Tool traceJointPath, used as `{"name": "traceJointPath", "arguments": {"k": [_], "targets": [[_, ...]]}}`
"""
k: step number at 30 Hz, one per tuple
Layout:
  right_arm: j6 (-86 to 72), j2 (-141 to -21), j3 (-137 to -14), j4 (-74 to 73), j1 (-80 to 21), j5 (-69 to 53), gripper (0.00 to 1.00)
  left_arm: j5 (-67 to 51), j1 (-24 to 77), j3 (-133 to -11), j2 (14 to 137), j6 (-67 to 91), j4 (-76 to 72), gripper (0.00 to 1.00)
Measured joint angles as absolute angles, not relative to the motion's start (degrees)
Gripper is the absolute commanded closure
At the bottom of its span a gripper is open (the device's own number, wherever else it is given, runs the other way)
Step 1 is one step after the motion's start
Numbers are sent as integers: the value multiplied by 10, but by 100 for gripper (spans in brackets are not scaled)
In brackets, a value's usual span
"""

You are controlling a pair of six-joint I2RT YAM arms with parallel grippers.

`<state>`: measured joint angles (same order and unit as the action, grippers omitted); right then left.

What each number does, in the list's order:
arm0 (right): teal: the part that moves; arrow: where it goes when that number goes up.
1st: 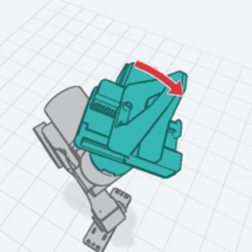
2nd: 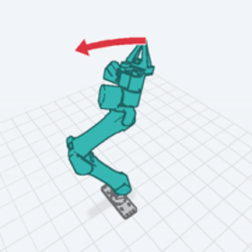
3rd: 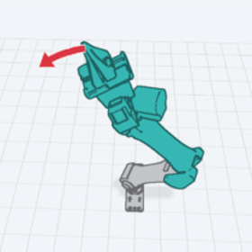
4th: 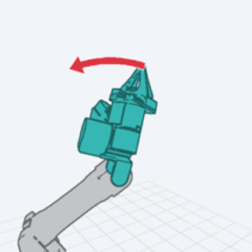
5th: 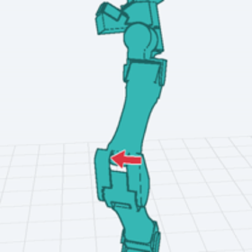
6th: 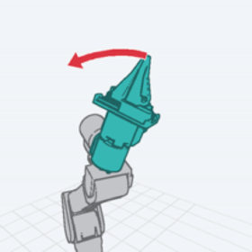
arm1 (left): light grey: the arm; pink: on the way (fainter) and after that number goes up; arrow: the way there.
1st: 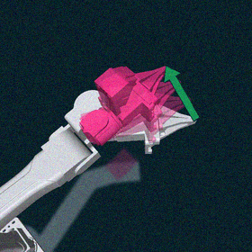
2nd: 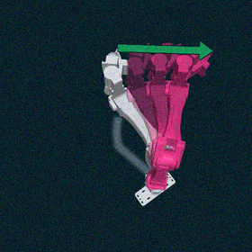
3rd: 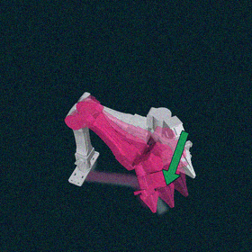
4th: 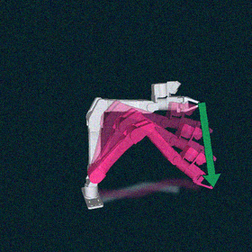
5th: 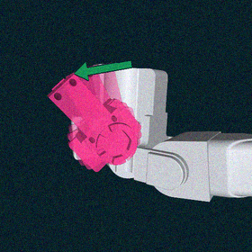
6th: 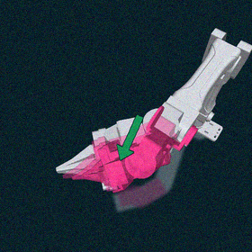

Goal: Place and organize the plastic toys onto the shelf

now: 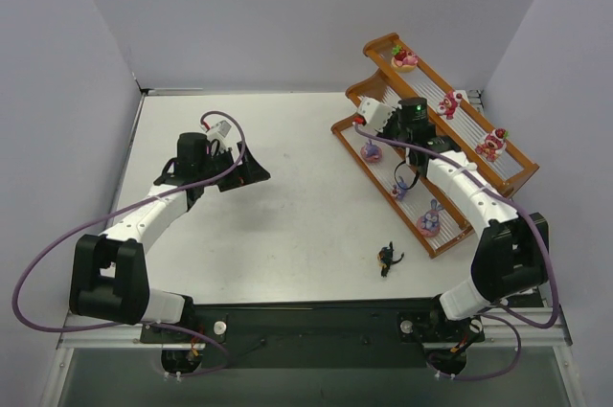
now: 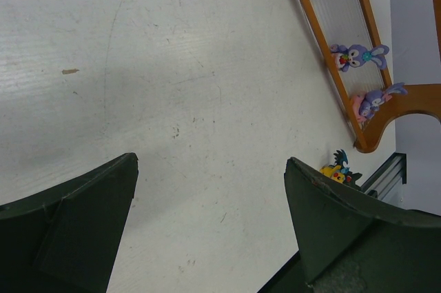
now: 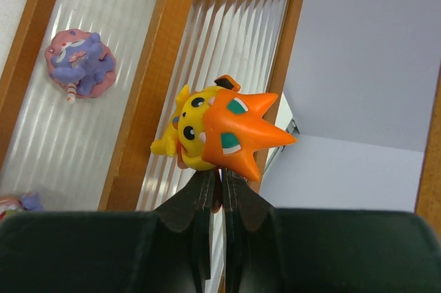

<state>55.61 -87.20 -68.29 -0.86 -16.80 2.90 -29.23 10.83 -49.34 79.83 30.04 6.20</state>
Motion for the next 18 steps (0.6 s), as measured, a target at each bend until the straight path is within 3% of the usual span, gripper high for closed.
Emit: {"name": "traceJointPath", "arguments": {"k": [18], "targets": [[543, -889, -670, 55, -149, -1, 100, -294, 108, -493, 798, 300, 62, 3]]}}
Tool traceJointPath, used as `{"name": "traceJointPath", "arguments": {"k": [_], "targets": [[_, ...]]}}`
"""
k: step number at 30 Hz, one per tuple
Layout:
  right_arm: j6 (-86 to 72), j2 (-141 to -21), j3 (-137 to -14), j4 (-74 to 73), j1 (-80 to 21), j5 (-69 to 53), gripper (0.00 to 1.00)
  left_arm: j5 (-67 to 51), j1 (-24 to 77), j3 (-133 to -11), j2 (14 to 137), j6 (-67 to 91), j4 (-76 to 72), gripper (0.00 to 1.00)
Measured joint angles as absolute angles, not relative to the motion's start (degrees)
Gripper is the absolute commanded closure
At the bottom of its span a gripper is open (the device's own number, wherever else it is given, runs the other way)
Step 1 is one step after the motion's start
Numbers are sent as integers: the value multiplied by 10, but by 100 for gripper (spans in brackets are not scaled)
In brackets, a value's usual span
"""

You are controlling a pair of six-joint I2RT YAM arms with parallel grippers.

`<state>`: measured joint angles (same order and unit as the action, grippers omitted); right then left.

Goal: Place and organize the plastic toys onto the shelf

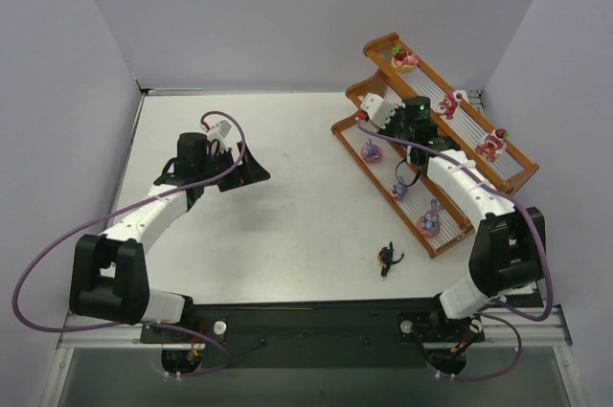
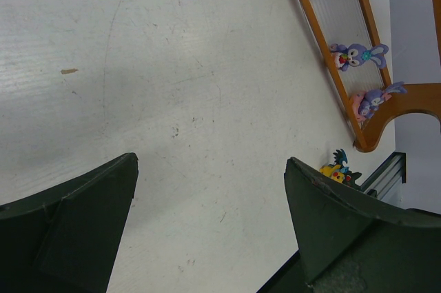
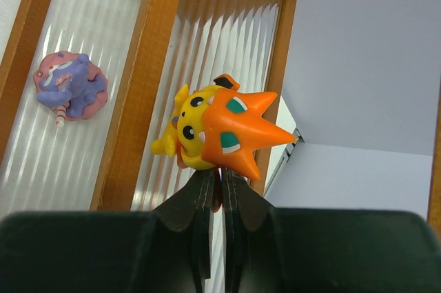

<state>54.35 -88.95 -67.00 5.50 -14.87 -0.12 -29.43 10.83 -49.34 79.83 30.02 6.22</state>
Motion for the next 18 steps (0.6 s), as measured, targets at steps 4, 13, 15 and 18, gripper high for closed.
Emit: {"name": "traceJointPath", "arguments": {"k": [4, 13, 15, 18], "targets": [[541, -894, -669, 65, -147, -3, 100, -294, 108, -493, 798, 300, 62, 3], [548, -899, -653, 93, -147, 3, 97, -294, 108, -493, 798, 300, 62, 3], [551, -900, -652, 95, -147, 9, 93, -294, 108, -493, 798, 300, 62, 3], [554, -904, -652, 101, -147, 18, 87, -294, 108, -493, 798, 300, 62, 3]]}}
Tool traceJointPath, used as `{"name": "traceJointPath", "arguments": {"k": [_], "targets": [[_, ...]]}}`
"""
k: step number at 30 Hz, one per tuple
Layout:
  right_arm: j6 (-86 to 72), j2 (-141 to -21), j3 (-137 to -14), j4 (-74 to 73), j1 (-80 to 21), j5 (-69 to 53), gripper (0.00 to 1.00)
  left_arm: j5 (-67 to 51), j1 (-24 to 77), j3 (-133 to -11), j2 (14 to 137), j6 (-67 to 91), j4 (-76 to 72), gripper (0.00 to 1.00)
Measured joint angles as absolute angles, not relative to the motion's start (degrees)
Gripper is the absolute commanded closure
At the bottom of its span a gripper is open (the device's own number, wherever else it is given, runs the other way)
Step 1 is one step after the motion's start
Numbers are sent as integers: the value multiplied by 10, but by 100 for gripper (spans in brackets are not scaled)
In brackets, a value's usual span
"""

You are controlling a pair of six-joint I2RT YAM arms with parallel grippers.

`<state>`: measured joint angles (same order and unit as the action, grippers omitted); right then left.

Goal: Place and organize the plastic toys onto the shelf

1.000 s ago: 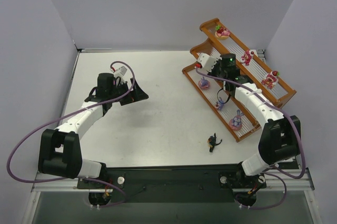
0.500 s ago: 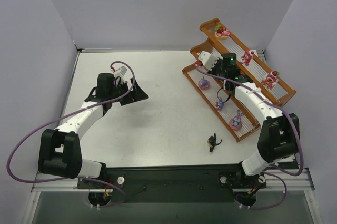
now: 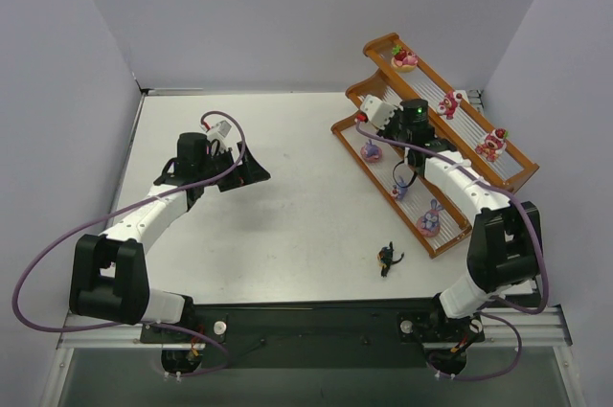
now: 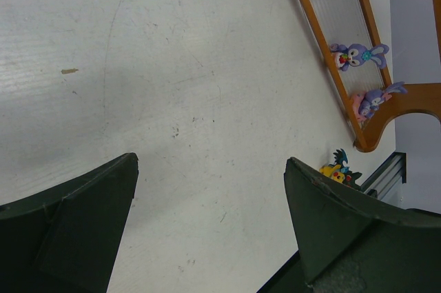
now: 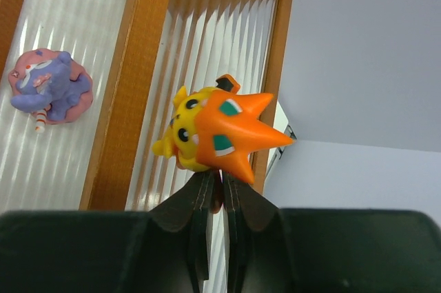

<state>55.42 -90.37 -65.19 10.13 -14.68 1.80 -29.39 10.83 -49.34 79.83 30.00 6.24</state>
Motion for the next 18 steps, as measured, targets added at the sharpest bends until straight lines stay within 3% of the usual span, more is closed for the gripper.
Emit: {"name": "traceJointPath", "arguments": {"k": [13, 18], "targets": [[559, -916, -644, 114, -150, 40, 67, -294, 108, -493, 798, 300, 62, 3], [554, -916, -640, 124, -150, 43, 55, -294, 108, -493, 798, 300, 62, 3]]}}
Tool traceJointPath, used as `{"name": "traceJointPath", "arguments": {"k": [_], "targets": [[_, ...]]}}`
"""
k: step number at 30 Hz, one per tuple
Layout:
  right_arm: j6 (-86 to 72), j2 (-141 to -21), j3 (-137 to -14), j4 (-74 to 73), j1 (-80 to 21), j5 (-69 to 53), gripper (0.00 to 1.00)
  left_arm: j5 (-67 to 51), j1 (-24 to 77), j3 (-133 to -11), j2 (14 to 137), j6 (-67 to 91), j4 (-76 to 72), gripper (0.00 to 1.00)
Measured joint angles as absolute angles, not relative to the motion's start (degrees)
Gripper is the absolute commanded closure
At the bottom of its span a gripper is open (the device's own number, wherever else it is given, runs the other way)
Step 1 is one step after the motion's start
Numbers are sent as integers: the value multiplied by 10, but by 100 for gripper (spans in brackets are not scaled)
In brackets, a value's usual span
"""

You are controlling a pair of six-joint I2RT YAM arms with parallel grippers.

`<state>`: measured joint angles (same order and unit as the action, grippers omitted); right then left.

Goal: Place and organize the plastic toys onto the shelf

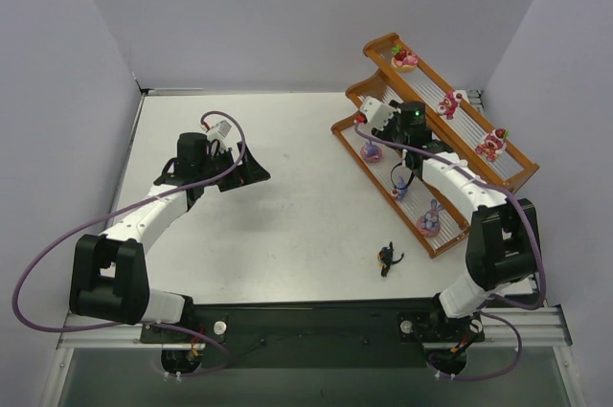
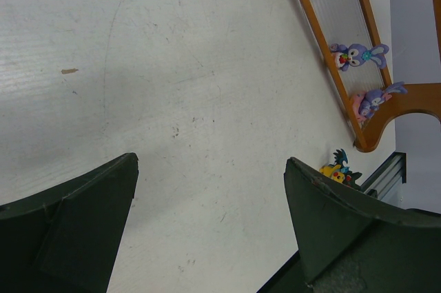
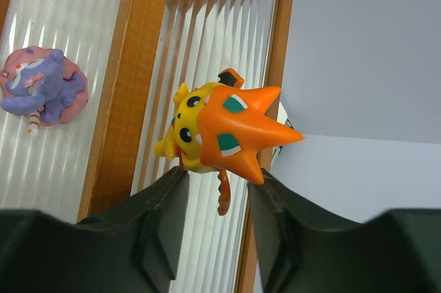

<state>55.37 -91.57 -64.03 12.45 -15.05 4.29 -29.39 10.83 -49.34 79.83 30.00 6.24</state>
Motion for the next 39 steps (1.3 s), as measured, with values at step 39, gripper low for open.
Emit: {"name": "traceJointPath", "arguments": {"k": [39], "targets": [[-170, -521, -611, -267, -353, 87, 45, -262, 127, -492, 783, 300, 62, 3]]}}
